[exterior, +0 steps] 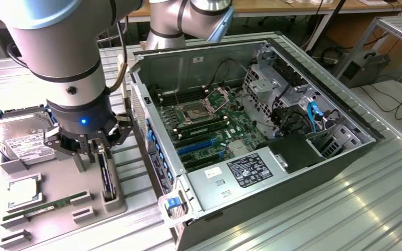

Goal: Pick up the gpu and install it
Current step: 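Pick up the gpu and move the gpu toward the slot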

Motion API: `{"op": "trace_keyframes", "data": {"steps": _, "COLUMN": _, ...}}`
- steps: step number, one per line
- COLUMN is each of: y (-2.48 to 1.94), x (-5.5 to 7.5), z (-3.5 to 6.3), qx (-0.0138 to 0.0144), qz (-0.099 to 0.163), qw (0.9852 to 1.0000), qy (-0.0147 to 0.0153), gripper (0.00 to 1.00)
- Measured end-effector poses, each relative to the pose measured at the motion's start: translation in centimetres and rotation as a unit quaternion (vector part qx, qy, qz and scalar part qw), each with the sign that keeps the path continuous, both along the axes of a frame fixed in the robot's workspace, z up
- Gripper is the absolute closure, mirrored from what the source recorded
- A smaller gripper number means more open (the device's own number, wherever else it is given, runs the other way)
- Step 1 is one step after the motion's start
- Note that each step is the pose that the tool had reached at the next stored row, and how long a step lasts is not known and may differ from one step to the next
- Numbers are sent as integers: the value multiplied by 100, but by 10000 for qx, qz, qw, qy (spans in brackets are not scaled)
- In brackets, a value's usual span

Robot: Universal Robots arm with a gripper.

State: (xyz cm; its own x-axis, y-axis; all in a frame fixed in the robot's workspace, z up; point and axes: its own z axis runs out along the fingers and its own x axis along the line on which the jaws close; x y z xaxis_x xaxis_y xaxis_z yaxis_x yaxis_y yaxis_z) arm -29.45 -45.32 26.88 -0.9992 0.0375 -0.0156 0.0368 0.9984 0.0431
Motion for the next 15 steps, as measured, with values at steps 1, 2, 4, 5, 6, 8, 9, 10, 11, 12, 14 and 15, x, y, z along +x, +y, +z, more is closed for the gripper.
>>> {"op": "trace_keyframes", "data": {"steps": 1, "y": 10, "x": 0, "z": -21, "qx": 0, "qz": 7, "qw": 10000, "qy": 4, "gripper": 64}}
{"op": "trace_keyframes", "data": {"steps": 2, "y": 17, "x": 1, "z": -37, "qx": 1, "qz": 12, "qw": 10000, "qy": 6, "gripper": 64}}
{"op": "trace_keyframes", "data": {"steps": 4, "y": 28, "x": 2, "z": -74, "qx": 0, "qz": 23, "qw": 10000, "qy": 12, "gripper": 64}}
{"op": "trace_keyframes", "data": {"steps": 5, "y": 30, "x": 2, "z": -90, "qx": 0, "qz": 26, "qw": 10000, "qy": 16, "gripper": 64}}
{"op": "trace_keyframes", "data": {"steps": 6, "y": 30, "x": 2, "z": -106, "qx": 0, "qz": 26, "qw": 10000, "qy": 23, "gripper": 64}}
{"op": "trace_keyframes", "data": {"steps": 8, "y": 30, "x": 1, "z": -133, "qx": 0, "qz": 27, "qw": 10000, "qy": 55, "gripper": 64}}
{"op": "trace_keyframes", "data": {"steps": 9, "y": 30, "x": 1, "z": -148, "qx": 0, "qz": 27, "qw": 10000, "qy": 66, "gripper": 64}}
{"op": "trace_keyframes", "data": {"steps": 10, "y": 30, "x": 1, "z": -162, "qx": 0, "qz": 26, "qw": 10000, "qy": 71, "gripper": 64}}
{"op": "trace_keyframes", "data": {"steps": 11, "y": 30, "x": 3, "z": -175, "qx": 0, "qz": 27, "qw": 10000, "qy": 75, "gripper": 64}}
{"op": "trace_keyframes", "data": {"steps": 12, "y": 30, "x": 3, "z": -184, "qx": 0, "qz": 27, "qw": 10000, "qy": 76, "gripper": 64}}
{"op": "trace_keyframes", "data": {"steps": 14, "y": 30, "x": 5, "z": -205, "qx": 0, "qz": 27, "qw": 10000, "qy": 76, "gripper": 64}}
{"op": "trace_keyframes", "data": {"steps": 15, "y": 30, "x": 5, "z": -213, "qx": 0, "qz": 27, "qw": 10000, "qy": 76, "gripper": 64}}
